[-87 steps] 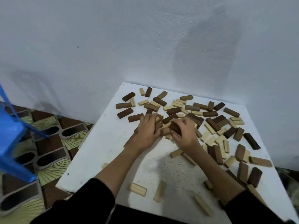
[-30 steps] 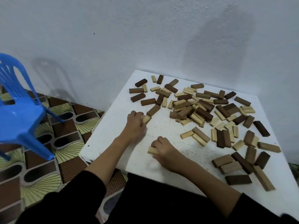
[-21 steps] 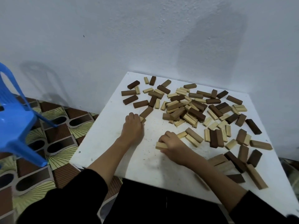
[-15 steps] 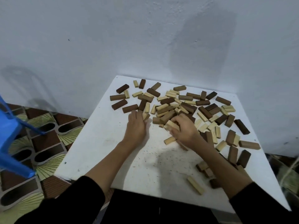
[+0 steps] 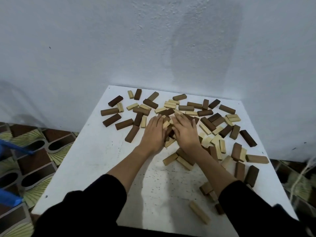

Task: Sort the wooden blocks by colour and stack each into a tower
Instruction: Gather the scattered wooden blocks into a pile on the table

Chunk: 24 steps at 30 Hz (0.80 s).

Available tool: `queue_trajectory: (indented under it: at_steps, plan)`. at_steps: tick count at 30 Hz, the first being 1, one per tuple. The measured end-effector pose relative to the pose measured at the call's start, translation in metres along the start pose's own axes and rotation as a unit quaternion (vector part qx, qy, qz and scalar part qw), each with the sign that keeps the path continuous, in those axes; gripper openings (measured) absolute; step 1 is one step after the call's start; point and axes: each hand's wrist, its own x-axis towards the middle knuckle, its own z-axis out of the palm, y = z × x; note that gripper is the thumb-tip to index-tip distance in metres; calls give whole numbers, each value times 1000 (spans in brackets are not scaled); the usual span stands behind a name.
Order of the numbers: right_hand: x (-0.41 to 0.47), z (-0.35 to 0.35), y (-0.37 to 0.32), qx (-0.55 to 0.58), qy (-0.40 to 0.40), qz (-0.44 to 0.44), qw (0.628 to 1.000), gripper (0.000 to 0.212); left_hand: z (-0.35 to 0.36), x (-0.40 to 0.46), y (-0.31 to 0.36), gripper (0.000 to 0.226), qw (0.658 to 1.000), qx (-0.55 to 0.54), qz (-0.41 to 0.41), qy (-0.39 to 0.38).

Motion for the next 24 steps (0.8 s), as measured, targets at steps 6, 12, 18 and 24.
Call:
queue_trajectory:
  at_steps: [6,12,18,24]
  plan:
    - [3,2,1,13,16,-12,1000,46,-13,-1,-5,50,1000,-28,4,2]
    - [36,-3,-26,79,61,-94,991,40,-49,-8,-56,73,997,13,-34,74]
    - [74,1,-73,84,-81,-186,976,57,-65,-20,-98,132,984,109,-140,-29]
    - [93,10,-97,-55,-202,-180,961,61,-65,-18,-108,130,975,138,-164,-63]
